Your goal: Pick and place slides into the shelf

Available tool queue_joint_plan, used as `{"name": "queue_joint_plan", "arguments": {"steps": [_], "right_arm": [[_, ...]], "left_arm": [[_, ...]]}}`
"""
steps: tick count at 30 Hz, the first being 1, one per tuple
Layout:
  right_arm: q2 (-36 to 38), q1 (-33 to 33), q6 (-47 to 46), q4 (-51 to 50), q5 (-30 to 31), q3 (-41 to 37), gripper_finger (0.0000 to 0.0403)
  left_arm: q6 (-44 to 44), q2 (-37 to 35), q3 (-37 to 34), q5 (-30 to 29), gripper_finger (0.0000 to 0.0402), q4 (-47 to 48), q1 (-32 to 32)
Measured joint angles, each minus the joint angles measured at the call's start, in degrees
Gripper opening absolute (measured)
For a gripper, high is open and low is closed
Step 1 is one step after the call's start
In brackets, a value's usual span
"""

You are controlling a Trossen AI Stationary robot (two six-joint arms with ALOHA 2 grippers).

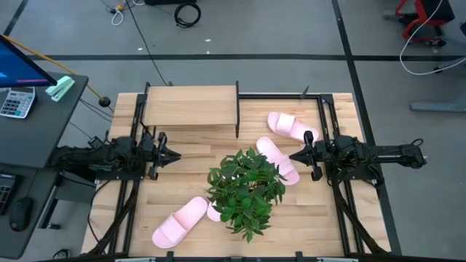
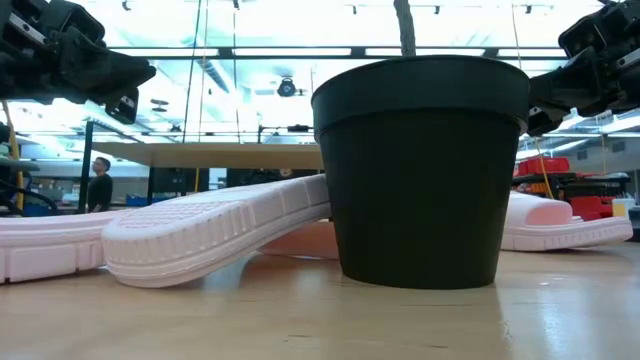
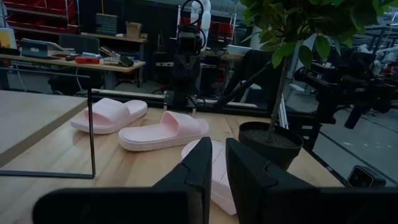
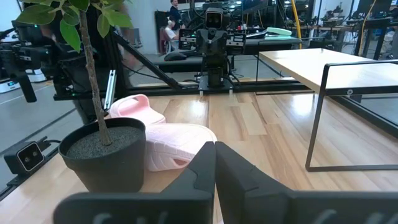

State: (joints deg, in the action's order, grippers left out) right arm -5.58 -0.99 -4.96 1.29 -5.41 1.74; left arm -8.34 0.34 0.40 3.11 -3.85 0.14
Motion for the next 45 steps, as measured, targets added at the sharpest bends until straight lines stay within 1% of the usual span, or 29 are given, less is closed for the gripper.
{"name": "queue_joint_plan", "arguments": {"steps": [11, 20, 30, 39, 45], "right_arm": [[-0.01, 0.0, 0.01, -0.01, 0.0, 0.0, 0.0014], [0.01, -0.01, 0.01, 0.02, 0.0, 0.0, 0.0014], [0.01, 0.02, 0.0, 0.01, 0.0, 0.0, 0.0014], [-0.01, -0.01, 0.01, 0.02, 0.0, 0.0, 0.0014], [0.0, -0.01, 0.01, -0.01, -0.01, 0.0, 0.0014]], "left_arm": [[0.0, 0.0, -0.01, 0.01, 0.006, 0.01, 0.0], [0.0, 0.0, 0.01, 0.0, 0.0051, 0.01, 0.0], [0.0, 0.01, -0.01, 0.02, 0.0062, 0.0, 0.0], [0.0, 0.01, 0.0, 0.02, 0.0051, 0.0, 0.0], [0.0, 0.0, 0.01, 0.02, 0.0055, -0.01, 0.0]]}}
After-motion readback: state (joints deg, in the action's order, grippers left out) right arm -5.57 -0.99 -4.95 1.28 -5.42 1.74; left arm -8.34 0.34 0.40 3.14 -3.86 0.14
